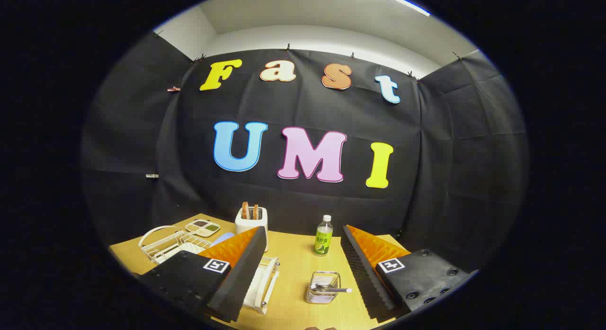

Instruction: Take the plate from the dish rack, then take the spoon from the basket and place it into the plate.

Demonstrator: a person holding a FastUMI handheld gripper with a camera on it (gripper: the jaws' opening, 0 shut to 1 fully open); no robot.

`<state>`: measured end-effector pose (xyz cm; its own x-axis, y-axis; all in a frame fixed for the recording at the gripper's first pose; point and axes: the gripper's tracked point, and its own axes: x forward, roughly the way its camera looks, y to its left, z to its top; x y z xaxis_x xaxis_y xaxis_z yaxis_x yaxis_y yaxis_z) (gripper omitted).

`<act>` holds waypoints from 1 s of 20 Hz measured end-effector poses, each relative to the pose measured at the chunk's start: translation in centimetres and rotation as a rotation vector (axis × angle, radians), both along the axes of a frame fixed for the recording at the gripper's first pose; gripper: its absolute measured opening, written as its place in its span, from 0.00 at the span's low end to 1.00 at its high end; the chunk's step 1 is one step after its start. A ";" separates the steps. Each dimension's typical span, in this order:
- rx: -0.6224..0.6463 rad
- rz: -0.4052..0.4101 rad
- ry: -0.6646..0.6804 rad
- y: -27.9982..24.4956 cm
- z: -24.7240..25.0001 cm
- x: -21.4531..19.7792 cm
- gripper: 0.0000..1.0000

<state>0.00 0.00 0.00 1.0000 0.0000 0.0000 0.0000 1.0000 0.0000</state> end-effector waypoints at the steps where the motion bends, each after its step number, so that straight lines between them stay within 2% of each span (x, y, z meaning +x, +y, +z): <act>1: 0.003 0.006 0.000 0.2 0.1 0.2 0.97; 8: -0.008 0.036 -0.006 1.1 0.2 0.1 0.97; 20: 0.009 0.035 0.034 1.5 -1.1 0.3 0.97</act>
<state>0.26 1.51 -1.13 0.9988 0.0349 -0.0342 -0.0345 0.9994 0.0099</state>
